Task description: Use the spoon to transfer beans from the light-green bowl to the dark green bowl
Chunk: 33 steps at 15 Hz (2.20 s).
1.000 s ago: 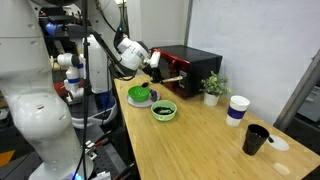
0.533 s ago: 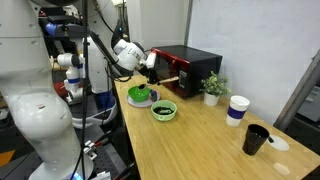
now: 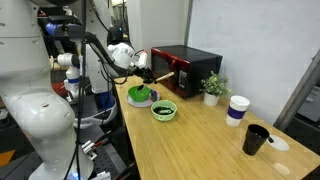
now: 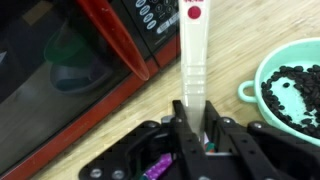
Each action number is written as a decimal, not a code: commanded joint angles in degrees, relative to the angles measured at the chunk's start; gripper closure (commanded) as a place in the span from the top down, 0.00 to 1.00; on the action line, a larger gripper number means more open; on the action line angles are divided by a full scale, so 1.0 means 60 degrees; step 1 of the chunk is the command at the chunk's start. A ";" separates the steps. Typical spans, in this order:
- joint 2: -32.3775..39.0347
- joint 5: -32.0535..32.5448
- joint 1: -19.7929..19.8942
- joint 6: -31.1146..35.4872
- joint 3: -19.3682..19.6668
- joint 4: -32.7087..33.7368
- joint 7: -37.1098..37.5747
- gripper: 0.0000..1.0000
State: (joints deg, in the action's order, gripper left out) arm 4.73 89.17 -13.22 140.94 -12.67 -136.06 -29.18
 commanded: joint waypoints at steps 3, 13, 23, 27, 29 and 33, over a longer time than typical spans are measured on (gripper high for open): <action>-0.0187 0.0376 -0.0448 -0.1504 -0.0452 -0.0315 0.0610 0.06; 0.0004 0.0301 -0.1107 -0.3717 -0.1105 -0.0280 0.0430 0.06; 0.0305 0.0330 -0.1658 -0.5930 -0.1590 -0.0211 0.0253 0.06; 0.0578 0.0351 -0.1789 -0.6690 -0.1716 -0.0145 0.0158 0.06; 0.0714 0.0396 -0.1854 -0.7019 -0.1751 -0.0120 0.0147 0.06; 0.0995 0.0555 -0.1941 -0.7633 -0.1817 -0.0017 0.0083 0.06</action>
State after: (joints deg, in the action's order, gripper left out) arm 8.95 90.94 -24.52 98.23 -23.22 -137.34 -27.51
